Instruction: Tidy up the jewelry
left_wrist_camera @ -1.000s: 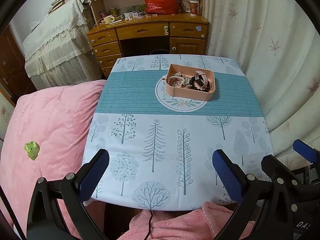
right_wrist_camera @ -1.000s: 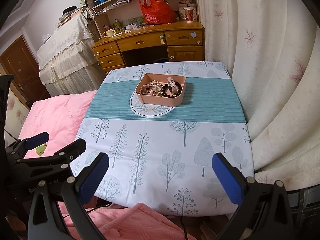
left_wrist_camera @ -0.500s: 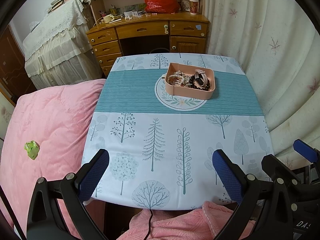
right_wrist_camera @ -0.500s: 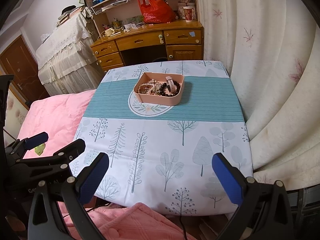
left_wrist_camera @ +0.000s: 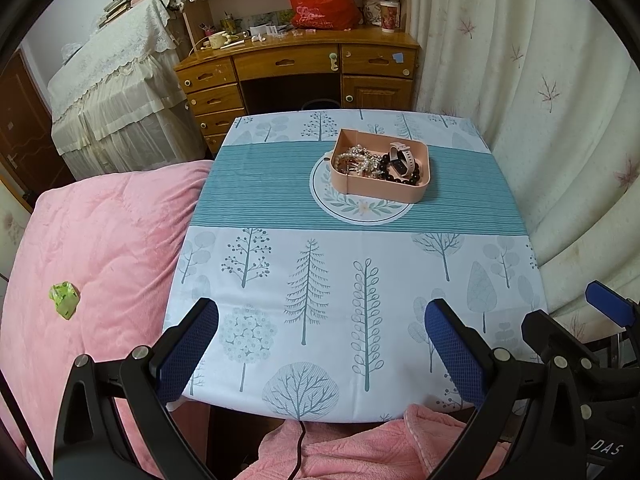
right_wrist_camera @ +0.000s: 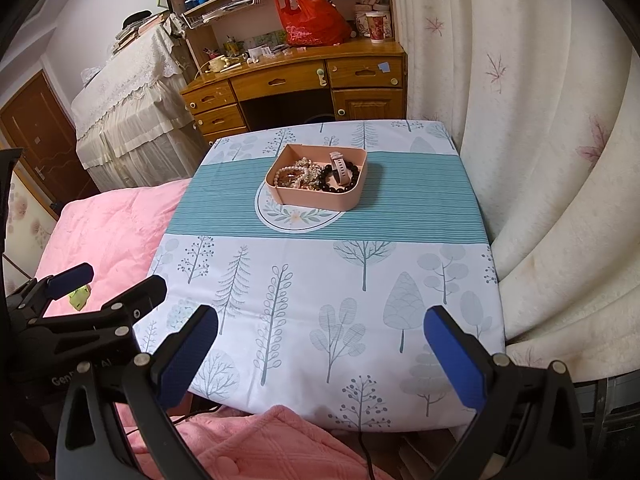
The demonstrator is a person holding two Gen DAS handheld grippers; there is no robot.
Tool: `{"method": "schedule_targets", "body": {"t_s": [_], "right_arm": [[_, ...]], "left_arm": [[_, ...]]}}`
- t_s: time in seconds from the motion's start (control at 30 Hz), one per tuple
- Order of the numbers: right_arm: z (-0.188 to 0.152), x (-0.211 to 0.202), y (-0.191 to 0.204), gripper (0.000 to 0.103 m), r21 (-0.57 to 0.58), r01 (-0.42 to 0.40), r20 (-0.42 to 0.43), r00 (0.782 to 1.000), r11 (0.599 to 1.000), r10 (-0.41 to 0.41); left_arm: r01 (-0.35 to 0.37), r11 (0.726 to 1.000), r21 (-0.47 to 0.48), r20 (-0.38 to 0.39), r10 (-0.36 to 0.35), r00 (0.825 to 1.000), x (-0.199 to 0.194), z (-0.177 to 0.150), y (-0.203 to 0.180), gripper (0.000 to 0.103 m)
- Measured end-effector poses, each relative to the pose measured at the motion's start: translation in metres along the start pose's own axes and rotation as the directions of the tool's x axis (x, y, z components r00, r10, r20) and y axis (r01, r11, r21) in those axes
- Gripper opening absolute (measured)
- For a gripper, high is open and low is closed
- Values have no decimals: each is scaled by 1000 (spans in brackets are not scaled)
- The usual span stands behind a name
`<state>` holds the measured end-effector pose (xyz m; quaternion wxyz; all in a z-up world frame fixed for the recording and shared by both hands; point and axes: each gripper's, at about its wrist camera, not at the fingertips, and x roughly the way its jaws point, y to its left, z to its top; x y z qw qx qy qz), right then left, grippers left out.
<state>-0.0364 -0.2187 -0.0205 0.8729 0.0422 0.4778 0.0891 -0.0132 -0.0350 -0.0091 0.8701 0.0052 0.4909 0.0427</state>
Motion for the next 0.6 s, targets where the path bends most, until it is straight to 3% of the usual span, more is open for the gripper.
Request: {"method": "schedule_targets", "body": {"t_s": [0.6], "right_arm": [[3, 9, -6, 103, 17, -5, -25, 1000, 1000, 5]], "left_arm": [[17, 1000, -13, -12, -17, 1000, 3, 8, -6, 102]]}}
